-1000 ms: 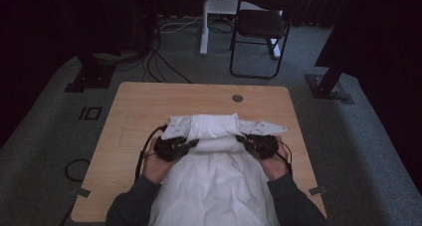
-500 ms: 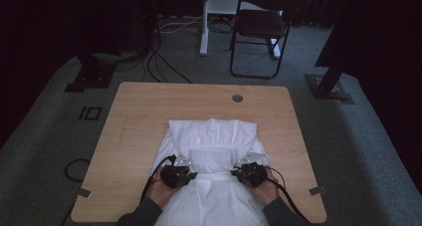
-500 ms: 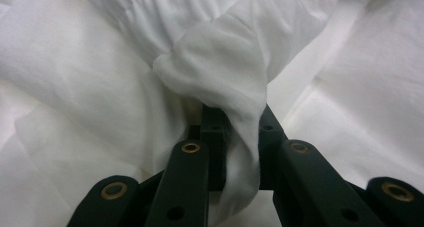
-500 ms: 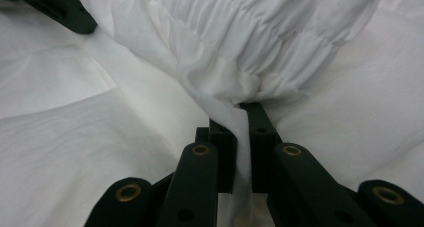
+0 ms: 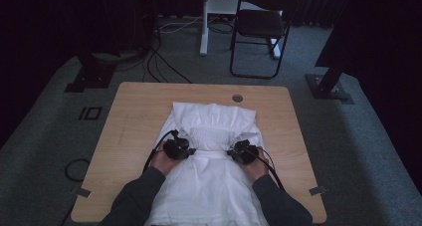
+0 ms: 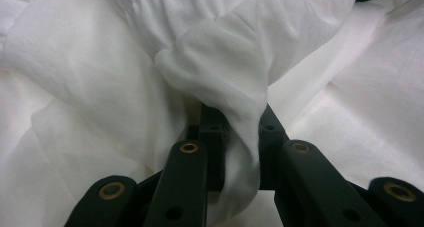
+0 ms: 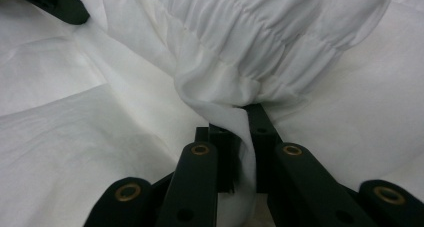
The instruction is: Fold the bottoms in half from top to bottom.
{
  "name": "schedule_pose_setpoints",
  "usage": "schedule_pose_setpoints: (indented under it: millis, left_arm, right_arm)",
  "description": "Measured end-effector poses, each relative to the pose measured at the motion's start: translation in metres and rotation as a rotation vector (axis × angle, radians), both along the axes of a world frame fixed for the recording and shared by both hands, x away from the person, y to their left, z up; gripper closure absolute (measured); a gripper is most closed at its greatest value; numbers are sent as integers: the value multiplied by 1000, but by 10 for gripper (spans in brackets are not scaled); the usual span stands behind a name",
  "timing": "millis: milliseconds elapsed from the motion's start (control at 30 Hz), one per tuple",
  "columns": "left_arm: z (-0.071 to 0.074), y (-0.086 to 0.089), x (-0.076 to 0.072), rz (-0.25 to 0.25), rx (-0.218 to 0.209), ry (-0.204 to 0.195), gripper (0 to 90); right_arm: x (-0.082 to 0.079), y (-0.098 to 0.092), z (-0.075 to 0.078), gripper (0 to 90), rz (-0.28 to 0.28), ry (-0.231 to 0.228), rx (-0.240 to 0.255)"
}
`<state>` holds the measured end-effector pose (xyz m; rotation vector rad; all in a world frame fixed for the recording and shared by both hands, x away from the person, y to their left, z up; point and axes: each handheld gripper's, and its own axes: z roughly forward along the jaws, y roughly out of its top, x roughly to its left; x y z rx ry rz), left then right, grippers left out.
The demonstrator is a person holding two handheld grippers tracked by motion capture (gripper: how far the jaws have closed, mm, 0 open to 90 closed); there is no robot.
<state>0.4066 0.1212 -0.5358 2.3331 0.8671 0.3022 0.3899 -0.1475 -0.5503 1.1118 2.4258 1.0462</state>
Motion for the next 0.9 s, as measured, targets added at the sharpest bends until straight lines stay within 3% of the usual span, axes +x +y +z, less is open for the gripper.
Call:
schedule_pose_setpoints:
  millis: [100, 133, 167, 233, 267, 333, 433, 500, 567, 600, 733, 767, 800, 833, 900]
  left_arm:
    - [1, -3, 18, 27, 16, -14, 804]
    - [1, -3, 18, 27, 16, -14, 805]
    - [1, -5, 30, 55, 11, -17, 805]
    - [1, -5, 36, 75, 4, -15, 805]
    - [0, -5, 41, 97, -9, -12, 804]
    - [-1, -7, 52, 143, -34, -15, 803]
    - [0, -10, 55, 168, -29, -12, 803]
    - [5, -11, 51, 174, -18, -25, 803]
    - [10, -11, 46, 168, -27, -41, 807]
    - [25, -8, 37, 160, -78, -66, 810]
    - [71, -2, 8, 133, -184, -172, 822]
    - [71, -2, 8, 133, -184, -172, 824]
    - [71, -2, 8, 133, -184, -172, 824]
    - [101, 1, -17, 101, -245, -240, 824]
    - [113, 1, -33, 79, -260, -270, 824]
  right_arm:
    - [23, 4, 2, 849, -20, -5, -19]
    - [30, 5, 3, 849, -27, -4, -21]
    - [37, 5, 3, 849, -37, -1, -21]
    - [44, 5, 3, 849, -48, 2, -13]
    - [55, 6, 4, 850, -66, 12, -2]
    - [63, 6, 5, 850, -85, 20, -1]
    - [69, 6, 5, 852, -94, 18, 5]
    - [67, 3, 9, 853, -96, 19, 47]
    - [60, -3, 20, 853, -88, -20, 88]
    - [56, -6, 28, 853, -80, -44, 103]
    - [37, -17, 66, 853, -52, -148, 157]
    - [37, -17, 66, 853, -52, -148, 157]
    - [31, -20, 76, 853, -44, -173, 176]
    - [17, -26, 95, 853, -26, -228, 203]
    - [4, -29, 107, 853, -7, -261, 214]
